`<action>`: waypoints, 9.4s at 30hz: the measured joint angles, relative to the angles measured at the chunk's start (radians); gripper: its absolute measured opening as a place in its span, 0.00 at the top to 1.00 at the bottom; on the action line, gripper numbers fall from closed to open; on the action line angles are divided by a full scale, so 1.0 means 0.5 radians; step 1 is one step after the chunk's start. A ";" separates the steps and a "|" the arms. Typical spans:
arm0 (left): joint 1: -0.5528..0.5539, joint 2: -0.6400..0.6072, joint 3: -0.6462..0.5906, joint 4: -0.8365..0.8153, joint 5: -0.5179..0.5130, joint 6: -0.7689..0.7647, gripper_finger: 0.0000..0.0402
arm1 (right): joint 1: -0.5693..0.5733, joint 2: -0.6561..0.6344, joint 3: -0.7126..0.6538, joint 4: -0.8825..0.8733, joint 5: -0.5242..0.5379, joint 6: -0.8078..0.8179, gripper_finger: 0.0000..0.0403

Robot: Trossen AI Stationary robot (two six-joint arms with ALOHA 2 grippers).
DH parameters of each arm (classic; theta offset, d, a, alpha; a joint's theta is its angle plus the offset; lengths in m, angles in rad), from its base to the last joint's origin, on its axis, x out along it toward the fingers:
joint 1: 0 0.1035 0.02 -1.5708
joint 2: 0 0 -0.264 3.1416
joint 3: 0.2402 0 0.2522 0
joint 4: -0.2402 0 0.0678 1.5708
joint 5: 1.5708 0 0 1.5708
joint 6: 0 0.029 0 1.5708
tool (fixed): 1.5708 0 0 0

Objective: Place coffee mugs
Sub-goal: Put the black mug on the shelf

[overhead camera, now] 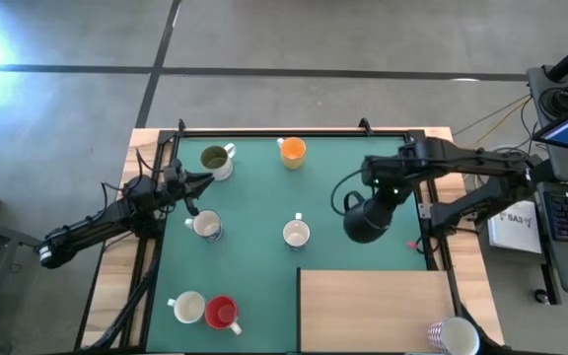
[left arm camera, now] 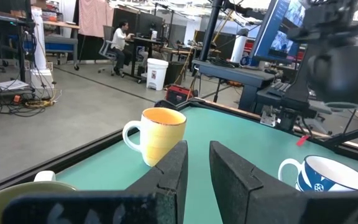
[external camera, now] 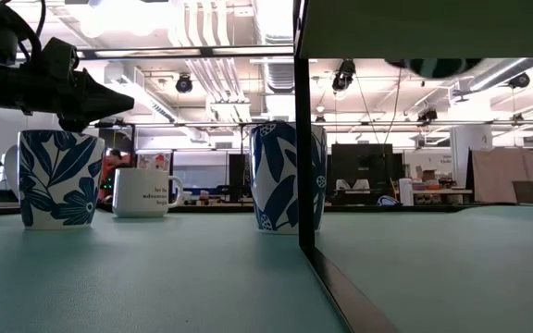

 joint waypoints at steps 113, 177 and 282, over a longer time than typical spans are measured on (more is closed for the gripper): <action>-0.001 0.004 0.000 -0.001 -0.001 0.000 0.88 | 1.300 0.644 0.276 -0.015 0.162 0.954 0.97; -0.001 0.005 0.000 0.000 0.000 0.000 0.88 | 1.144 0.823 0.658 -0.001 0.376 0.436 0.97; -0.001 0.006 0.000 0.000 0.000 0.000 0.88 | 0.359 0.532 0.760 0.656 0.195 0.263 0.68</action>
